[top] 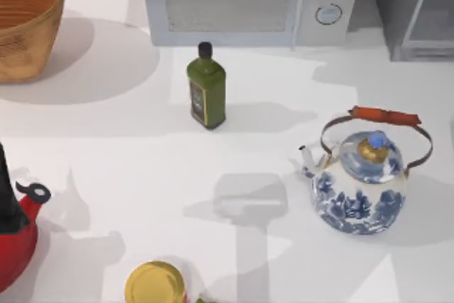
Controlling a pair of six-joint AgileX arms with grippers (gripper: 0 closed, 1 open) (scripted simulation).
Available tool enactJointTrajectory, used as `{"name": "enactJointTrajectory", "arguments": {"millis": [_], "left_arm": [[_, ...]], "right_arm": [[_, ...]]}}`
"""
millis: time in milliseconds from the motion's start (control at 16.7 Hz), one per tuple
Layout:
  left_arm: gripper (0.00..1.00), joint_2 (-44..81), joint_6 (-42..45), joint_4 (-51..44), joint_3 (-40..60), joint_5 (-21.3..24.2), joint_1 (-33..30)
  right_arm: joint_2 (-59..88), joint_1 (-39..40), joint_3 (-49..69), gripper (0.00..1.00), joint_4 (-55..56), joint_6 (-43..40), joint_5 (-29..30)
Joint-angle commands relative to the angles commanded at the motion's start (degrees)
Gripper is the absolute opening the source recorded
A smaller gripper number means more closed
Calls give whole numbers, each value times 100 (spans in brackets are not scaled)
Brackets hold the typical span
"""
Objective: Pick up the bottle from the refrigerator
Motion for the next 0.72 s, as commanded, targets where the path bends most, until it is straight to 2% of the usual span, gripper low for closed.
{"name": "enactJointTrajectory", "arguments": {"millis": [420,720], "left_arm": [[100,0,0,0,0,0,0],[100,0,0,0,0,0,0]], "right_arm": [[-977,-159,-1952,0,629,-2,-181],[-1267,-226,-2272,0,847,1,-245]]}}
